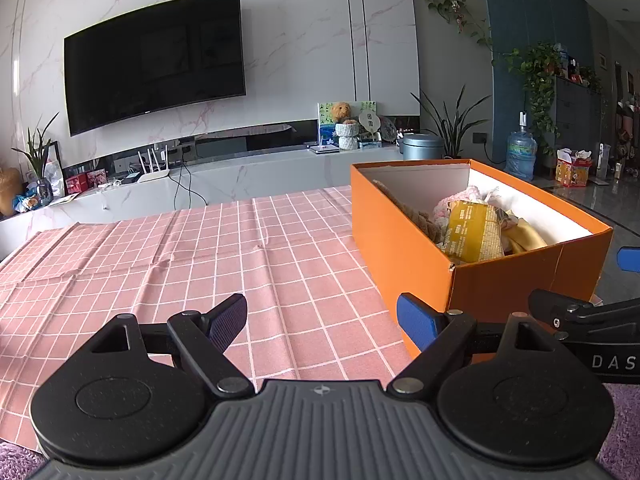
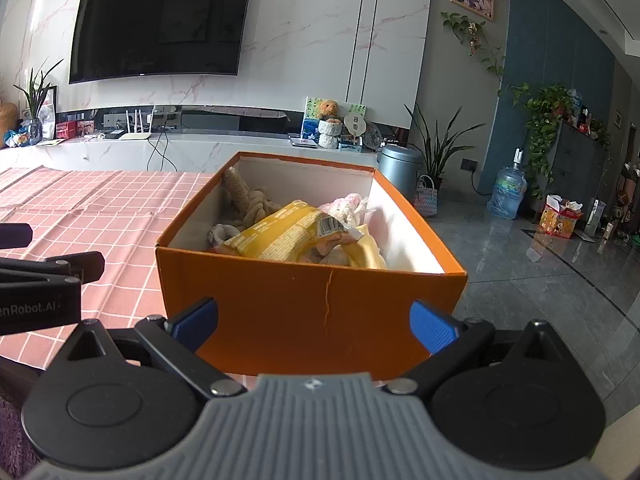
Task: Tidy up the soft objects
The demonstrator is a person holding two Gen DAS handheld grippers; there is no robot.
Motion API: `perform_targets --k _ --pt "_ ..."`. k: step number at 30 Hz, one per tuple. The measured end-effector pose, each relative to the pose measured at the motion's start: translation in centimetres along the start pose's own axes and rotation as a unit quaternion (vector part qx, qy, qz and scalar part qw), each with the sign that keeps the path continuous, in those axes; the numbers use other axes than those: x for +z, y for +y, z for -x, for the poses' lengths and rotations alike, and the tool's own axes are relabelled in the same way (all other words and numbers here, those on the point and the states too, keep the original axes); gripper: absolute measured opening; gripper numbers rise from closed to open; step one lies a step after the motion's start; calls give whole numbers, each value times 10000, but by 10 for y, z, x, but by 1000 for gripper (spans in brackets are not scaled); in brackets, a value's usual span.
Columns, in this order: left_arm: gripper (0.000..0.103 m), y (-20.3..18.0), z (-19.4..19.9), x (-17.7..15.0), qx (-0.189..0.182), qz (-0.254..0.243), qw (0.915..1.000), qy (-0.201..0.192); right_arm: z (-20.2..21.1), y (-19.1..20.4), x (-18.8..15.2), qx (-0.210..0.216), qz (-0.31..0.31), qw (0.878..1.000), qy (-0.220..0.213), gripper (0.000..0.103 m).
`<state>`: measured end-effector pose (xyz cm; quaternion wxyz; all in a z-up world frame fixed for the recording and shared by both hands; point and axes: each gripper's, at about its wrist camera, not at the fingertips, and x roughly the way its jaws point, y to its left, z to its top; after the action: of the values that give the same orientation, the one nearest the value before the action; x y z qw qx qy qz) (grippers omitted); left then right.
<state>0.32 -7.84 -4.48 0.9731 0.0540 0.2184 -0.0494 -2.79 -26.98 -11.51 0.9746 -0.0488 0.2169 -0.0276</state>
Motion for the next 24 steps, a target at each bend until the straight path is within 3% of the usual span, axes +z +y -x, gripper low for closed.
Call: perform_targets --k 24 --pt "99 2 -3 0 5 60 9999 94 -4 7 2 73 146 9998 145 100"
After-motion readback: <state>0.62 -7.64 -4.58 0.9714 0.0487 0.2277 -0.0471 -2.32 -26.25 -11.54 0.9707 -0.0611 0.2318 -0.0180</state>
